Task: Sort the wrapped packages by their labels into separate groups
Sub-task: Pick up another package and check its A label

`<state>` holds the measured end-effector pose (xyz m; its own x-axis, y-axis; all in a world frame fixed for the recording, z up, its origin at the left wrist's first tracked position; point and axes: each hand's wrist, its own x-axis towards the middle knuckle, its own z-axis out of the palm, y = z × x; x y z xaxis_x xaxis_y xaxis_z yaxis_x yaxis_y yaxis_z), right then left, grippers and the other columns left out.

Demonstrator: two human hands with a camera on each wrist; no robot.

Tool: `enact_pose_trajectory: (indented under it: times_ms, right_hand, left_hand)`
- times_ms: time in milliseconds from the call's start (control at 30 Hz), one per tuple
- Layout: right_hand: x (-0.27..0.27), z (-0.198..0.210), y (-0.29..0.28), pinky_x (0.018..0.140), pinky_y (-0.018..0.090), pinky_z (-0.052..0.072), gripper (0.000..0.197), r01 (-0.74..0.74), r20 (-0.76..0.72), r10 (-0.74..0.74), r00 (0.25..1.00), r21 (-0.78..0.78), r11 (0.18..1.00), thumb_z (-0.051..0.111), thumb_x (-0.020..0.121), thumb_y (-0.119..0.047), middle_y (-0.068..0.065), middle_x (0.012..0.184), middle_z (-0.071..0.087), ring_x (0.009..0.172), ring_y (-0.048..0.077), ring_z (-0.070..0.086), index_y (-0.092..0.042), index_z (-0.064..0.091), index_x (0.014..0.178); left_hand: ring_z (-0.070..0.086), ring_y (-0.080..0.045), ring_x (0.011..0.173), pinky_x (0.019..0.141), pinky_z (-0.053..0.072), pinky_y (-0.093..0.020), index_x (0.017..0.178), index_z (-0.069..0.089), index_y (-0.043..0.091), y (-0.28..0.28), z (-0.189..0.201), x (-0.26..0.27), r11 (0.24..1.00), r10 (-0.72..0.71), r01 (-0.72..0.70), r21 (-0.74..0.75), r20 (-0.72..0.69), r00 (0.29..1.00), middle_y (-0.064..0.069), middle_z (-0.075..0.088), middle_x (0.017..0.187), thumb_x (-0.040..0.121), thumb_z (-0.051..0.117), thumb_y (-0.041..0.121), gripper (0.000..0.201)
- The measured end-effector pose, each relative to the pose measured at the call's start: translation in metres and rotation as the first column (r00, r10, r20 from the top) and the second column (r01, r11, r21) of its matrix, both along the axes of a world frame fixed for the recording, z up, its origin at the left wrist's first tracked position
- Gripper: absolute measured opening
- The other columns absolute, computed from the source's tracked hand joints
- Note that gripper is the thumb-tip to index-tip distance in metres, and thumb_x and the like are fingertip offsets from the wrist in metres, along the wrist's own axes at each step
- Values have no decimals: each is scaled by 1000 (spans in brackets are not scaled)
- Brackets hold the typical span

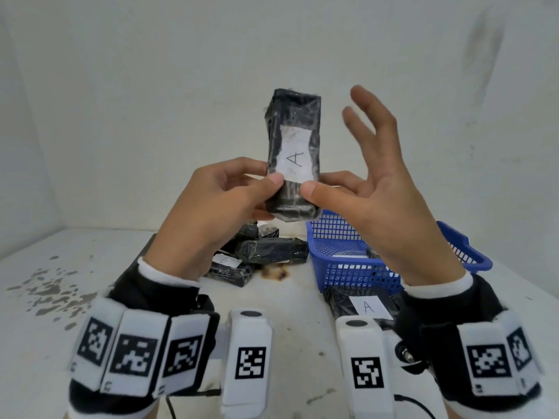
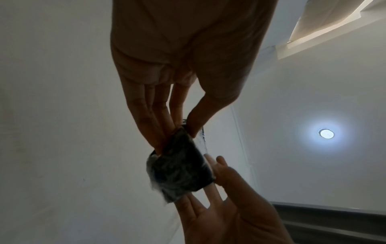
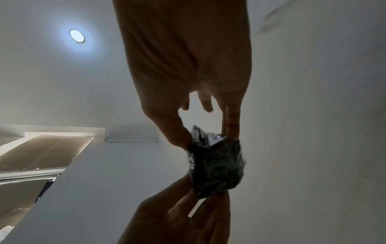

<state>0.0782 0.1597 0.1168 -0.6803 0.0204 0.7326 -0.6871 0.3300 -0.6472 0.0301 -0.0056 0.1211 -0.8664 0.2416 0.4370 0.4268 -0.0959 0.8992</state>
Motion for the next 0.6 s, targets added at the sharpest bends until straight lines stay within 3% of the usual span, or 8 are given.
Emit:
enact_pose_trajectory:
  times_ms: [67,100,200,333,433,500,600]
  right_hand:
    - [-2,-1,1,92,38,58,93,5,64,-4,998,-13,1000,75,84,3,-5,154,40,97,11,71,-39,27,152]
    - [-3,-1,1,92,37,58,92,20,96,-19,995,-16,1000,76,84,-1,-3,148,49,98,14,72,-39,28,152]
    - [-5,0,1,89,30,58,79,64,167,-62,984,-6,998,78,84,-13,-4,122,70,95,9,72,-28,37,151]
    - [-7,-1,-2,85,33,59,52,75,188,-78,979,19,997,75,87,-15,-5,109,74,89,12,72,-23,58,136]
    - [-7,-1,-2,84,38,61,37,102,192,-102,976,11,995,74,88,-22,-5,102,74,87,17,73,-28,66,124]
    - [-6,0,-2,83,40,61,31,104,200,-107,974,23,994,73,89,-22,-5,100,74,88,21,72,-30,67,119]
    - [-5,0,-3,79,34,59,25,124,205,-128,970,32,992,73,88,-32,-9,92,74,84,20,71,-31,69,112]
  left_hand:
    - [69,-16,69,63,56,-20,94,69,14,0,0,1,1000,-9,9,26,-8,1000,-11,73,83,87,67,18,9]
    - [69,-15,69,62,55,-19,94,69,16,0,0,1,1000,-2,2,28,-20,1000,-10,72,81,87,67,18,8]
    - [68,-12,69,62,54,-17,89,68,16,-2,0,0,1000,2,-1,11,-33,999,-6,71,76,87,67,15,2]
    - [68,-12,71,68,59,-23,83,69,15,-2,-2,-1,1000,13,-12,10,-68,998,2,70,73,88,67,13,5]
    - [69,-17,76,73,60,-28,97,68,8,-1,-3,-2,1000,-2,0,-22,-82,997,-8,70,83,87,68,13,11]
    - [71,-17,76,70,60,-27,98,68,10,0,-2,-1,1000,2,-2,-12,-68,998,-10,73,86,87,68,18,13]
    - [70,-12,70,66,59,-24,88,67,16,-1,-1,0,1000,13,-13,0,-90,996,-3,71,75,88,67,15,1]
